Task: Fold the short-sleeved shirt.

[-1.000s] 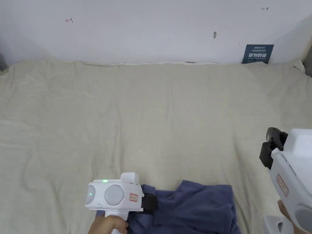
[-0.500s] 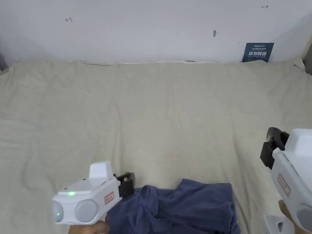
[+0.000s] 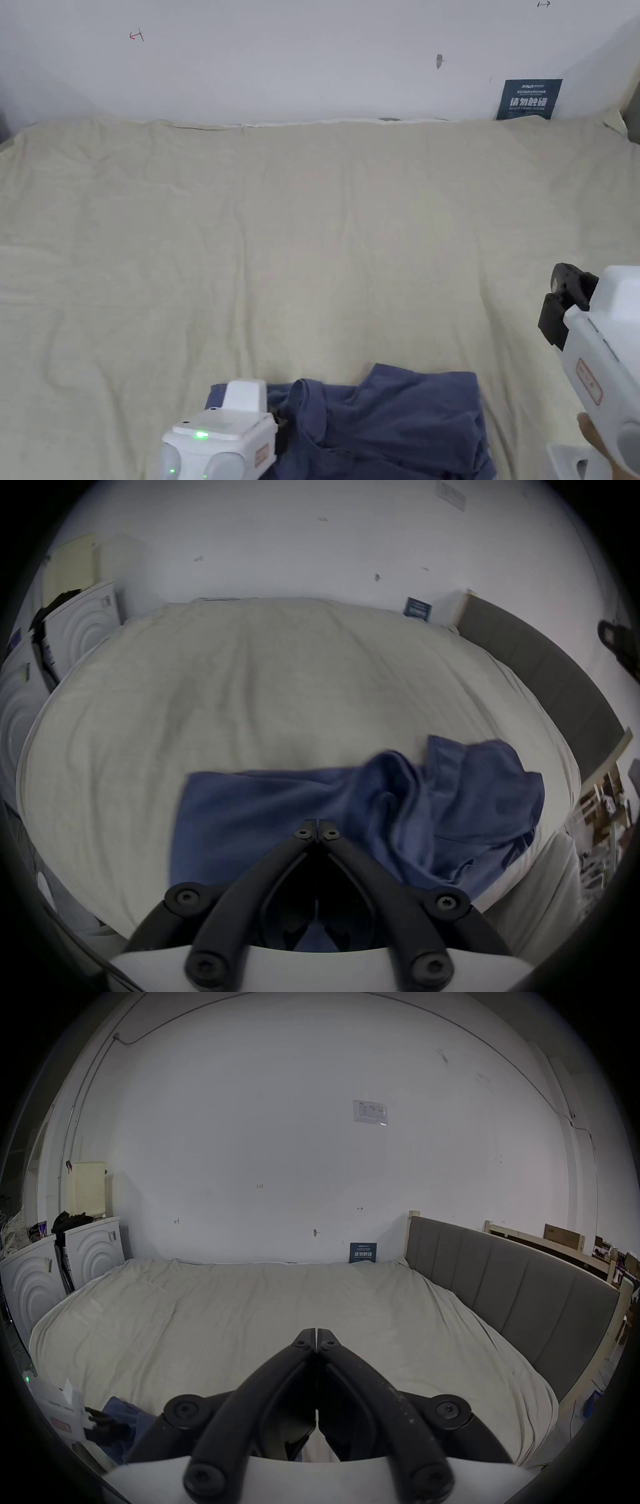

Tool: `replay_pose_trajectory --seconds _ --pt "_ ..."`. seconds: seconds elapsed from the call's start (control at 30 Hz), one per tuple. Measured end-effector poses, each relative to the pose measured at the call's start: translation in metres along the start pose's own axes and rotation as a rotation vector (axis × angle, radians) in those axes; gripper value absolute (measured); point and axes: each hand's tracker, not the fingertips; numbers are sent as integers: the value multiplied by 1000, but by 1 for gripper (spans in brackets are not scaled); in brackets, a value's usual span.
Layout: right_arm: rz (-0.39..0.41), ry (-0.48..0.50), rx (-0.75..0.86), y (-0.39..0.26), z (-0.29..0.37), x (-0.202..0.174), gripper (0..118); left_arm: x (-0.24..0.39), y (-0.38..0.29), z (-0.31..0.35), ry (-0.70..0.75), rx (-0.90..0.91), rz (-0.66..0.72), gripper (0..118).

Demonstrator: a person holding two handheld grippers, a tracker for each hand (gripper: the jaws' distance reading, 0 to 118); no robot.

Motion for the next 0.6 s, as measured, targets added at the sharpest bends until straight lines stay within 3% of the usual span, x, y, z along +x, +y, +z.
replay_pose_trajectory --seconds 0.37,0.53,0.6 --pt "-4 -31 -16 -3 2 14 2 71 -1 -33 -14 -44 -70 0" --pt "-8 -24 -16 -3 2 12 2 55 18 -20 -84 -84 40 0" --pt "-6 -17 -13 -2 2 9 2 30 25 -12 -179 -11 147 0"
